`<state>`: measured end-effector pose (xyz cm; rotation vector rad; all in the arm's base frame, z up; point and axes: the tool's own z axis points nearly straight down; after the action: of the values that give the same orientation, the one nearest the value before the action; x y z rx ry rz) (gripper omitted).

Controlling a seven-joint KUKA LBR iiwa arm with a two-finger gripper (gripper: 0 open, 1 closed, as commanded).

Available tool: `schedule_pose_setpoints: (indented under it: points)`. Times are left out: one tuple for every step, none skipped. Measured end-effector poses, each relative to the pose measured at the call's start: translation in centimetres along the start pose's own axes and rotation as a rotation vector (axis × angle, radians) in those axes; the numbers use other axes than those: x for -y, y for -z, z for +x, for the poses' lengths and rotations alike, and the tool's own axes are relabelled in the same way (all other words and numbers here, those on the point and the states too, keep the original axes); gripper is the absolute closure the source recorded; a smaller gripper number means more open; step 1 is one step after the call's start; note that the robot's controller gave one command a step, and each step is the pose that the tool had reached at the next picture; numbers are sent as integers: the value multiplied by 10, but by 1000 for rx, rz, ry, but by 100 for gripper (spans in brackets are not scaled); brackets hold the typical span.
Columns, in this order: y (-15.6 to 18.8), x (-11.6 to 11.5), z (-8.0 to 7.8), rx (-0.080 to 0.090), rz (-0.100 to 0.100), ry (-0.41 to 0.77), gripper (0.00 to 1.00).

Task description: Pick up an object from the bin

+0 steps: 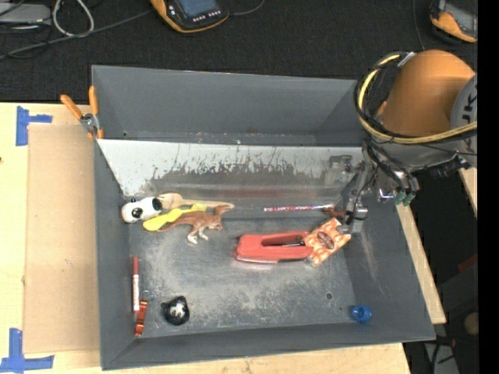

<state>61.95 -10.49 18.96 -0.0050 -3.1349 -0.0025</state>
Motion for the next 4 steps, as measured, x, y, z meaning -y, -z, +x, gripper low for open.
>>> schedule_pose_setpoints:
  points:
    - [4,0,-2,7,1,2,0]
    - [-82,-36,28,7,1,123,0]
    - [-76,-64,52,16,2,103,0]
    - [-87,-74,48,9,2,212,0]
